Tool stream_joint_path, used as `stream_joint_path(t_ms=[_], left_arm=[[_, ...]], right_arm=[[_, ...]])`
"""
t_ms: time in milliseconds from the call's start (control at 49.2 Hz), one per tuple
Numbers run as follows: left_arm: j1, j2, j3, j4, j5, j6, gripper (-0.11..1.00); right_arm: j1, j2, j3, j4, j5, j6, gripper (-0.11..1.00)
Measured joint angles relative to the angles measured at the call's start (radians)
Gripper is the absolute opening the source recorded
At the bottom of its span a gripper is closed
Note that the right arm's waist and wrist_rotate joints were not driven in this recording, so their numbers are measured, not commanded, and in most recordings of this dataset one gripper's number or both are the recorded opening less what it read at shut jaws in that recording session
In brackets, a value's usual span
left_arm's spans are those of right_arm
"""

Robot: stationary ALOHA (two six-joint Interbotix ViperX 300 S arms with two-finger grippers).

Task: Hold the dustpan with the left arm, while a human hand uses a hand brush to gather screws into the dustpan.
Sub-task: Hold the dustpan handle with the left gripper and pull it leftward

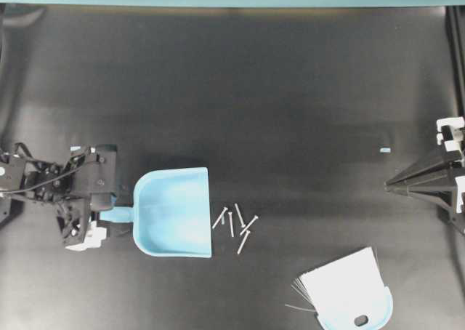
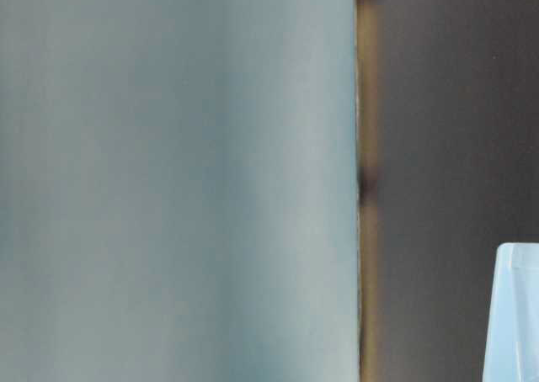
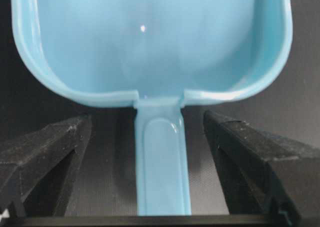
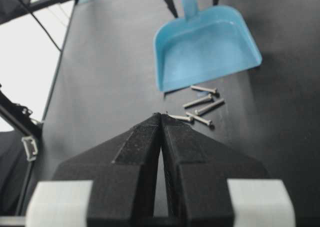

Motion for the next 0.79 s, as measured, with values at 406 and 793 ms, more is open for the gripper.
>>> stream_joint_path(t_ms=[406,793], left_arm=[[0.002,0.077,0.000,0.000,-0.060,0.000,0.87],[0.009,0.074,-0.005,0.000,-0.060,0.006,0.30]], right_arm=[[0.000,-0.003,0.006,0.000,0.000,0.002,0.00],[0.000,-0.018,0.037,0.000,0.018,0.002,0.00]])
